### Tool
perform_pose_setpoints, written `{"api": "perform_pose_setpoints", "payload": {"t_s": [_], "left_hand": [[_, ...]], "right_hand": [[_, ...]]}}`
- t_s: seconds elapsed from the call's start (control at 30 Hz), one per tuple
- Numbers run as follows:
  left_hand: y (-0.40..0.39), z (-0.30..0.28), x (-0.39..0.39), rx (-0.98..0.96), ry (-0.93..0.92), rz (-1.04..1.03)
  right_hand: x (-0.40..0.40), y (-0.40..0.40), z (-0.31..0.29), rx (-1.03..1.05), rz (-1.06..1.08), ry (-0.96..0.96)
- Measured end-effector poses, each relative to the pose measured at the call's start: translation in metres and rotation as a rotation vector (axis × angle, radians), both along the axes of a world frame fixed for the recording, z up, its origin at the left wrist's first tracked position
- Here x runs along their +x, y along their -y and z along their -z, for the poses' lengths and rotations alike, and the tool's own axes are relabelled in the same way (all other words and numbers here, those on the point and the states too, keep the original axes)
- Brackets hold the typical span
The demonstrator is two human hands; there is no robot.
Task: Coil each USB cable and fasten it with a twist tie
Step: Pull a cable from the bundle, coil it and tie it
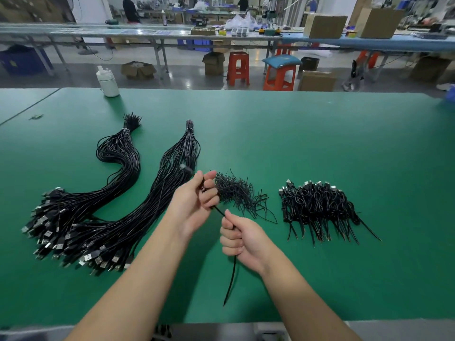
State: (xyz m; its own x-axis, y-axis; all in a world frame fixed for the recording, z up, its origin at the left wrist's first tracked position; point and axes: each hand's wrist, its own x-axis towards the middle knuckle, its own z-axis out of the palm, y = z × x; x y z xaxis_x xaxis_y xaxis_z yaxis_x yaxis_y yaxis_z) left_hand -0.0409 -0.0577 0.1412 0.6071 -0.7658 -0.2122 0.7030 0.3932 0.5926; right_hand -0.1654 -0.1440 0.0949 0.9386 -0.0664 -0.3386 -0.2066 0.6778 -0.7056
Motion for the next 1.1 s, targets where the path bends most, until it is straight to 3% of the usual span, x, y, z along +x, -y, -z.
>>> {"api": "perform_pose_setpoints", "payload": {"t_s": [0.03,0.1,0.2,0.3,0.37,0.43,0.53,0.6,0.8,0.97,1.1], "left_hand": [[-0.005,-0.004,0.003,-0.004,0.086,0.113],[-0.019,-0.01,0.007,0.077,0.427,0.389],[-0.031,-0.008,0.009,0.395,0.92,0.717],[-0.026,-0.001,0.003,0.749,1.16,0.736],[-0.022,0.008,-0.003,0.83,1.21,0.634],[-0.018,0.016,-0.007,0.698,1.054,0.447],[-0.006,0.023,-0.009,0.362,0.554,0.15],[0.001,0.025,-0.014,0.273,0.416,0.093],[0.003,0.029,-0.028,0.06,0.272,0.039],[0.003,0.032,-0.035,0.023,0.234,0.161],[0.006,0.029,-0.037,0.009,0.252,0.259]], "right_hand": [[-0.002,0.005,-0.002,0.045,0.014,-0.007],[-0.003,0.017,-0.006,0.076,0.049,-0.023],[-0.003,0.028,-0.013,0.002,0.077,-0.026],[-0.001,0.024,-0.017,-0.275,0.082,-0.012],[-0.001,0.019,-0.017,-0.422,0.08,0.011],[-0.003,0.017,-0.019,-0.469,0.067,0.04],[-0.009,0.009,-0.018,-0.674,-0.009,0.024],[-0.01,0.001,-0.016,-0.796,-0.029,-0.01],[-0.009,0.0,-0.007,-0.925,0.063,-0.1],[-0.013,0.001,-0.002,-0.581,0.137,0.084],[-0.014,0.006,-0.002,-0.664,0.26,0.054]]}}
